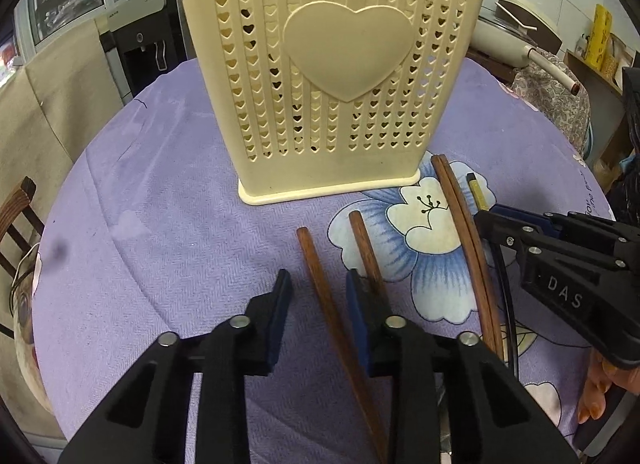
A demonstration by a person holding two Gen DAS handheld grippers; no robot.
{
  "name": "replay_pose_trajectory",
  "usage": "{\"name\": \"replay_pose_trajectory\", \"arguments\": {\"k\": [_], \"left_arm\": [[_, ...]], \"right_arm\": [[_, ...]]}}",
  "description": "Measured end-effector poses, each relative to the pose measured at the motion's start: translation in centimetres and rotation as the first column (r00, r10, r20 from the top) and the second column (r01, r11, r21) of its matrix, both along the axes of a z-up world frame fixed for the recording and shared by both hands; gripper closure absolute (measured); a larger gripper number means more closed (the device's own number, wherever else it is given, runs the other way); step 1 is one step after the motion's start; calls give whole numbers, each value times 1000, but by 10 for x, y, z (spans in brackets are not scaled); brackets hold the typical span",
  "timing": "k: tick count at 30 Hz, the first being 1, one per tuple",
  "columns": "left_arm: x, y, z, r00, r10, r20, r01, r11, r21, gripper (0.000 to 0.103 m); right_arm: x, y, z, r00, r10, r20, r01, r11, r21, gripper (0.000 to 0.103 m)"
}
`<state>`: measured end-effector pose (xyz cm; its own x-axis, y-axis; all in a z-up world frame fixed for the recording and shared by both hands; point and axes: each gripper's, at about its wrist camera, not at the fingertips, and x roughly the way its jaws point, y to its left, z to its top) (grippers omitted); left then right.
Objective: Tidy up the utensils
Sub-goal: 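Grasp a black-and-gold chopstick with the right tool while the left tool grasps a wooden chopstick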
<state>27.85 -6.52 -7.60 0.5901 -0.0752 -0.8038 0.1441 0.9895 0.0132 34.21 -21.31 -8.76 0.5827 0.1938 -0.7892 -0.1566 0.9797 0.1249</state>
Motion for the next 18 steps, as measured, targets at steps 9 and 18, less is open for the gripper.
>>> {"name": "replay_pose_trajectory", "arguments": {"k": [9, 18], "left_arm": [[6, -6, 0, 1000, -7, 2, 7, 1000, 7, 92], [6, 4, 0, 1000, 6, -2, -6, 999, -46, 96]], "right_arm": [[8, 8, 0, 1000, -2, 6, 3, 999, -36, 91], [10, -13, -1, 1000, -26, -5, 26, 996, 87, 95]]}}
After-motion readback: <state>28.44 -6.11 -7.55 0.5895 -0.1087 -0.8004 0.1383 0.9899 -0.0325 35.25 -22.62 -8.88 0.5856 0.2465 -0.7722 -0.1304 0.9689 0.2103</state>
